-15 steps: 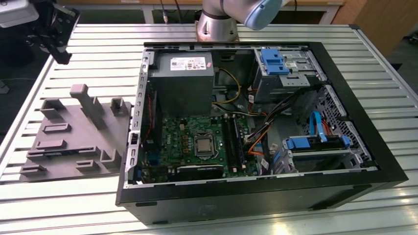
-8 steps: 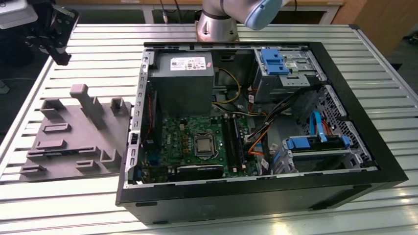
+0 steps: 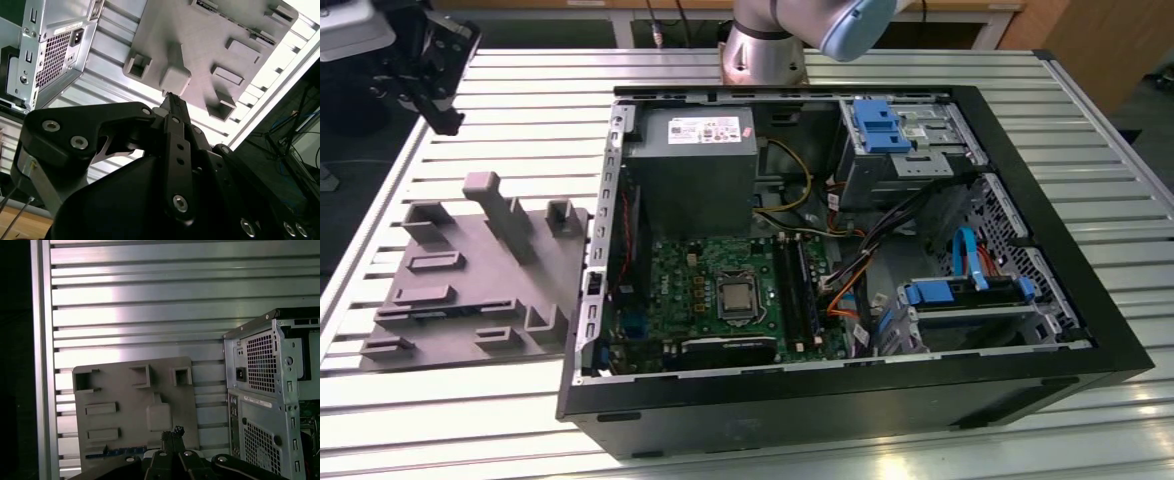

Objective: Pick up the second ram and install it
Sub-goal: 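Reach for the second ram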

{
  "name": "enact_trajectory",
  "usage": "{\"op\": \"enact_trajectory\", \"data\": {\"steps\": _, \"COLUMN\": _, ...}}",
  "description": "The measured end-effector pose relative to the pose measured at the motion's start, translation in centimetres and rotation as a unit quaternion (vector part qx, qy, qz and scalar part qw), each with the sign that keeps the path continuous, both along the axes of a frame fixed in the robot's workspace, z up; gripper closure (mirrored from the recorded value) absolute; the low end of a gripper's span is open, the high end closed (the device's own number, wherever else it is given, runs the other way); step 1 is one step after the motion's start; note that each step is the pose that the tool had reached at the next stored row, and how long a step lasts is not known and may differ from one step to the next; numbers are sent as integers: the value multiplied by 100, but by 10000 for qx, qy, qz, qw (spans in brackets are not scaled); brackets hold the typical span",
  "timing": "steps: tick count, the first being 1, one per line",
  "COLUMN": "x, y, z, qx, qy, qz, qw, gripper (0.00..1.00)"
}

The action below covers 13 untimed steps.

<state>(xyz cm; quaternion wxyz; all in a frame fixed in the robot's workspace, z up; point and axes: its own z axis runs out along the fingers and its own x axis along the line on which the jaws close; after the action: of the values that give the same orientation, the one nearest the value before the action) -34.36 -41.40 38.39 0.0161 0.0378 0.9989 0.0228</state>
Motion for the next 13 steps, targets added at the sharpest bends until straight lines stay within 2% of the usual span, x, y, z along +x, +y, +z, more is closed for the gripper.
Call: {"op": "enact_trajectory", "data": {"steps": 13, "x": -16, "y": -66, "z": -12, "qx": 0, "qy": 0, "qz": 0, "qw": 10000, "gripper": 89}}
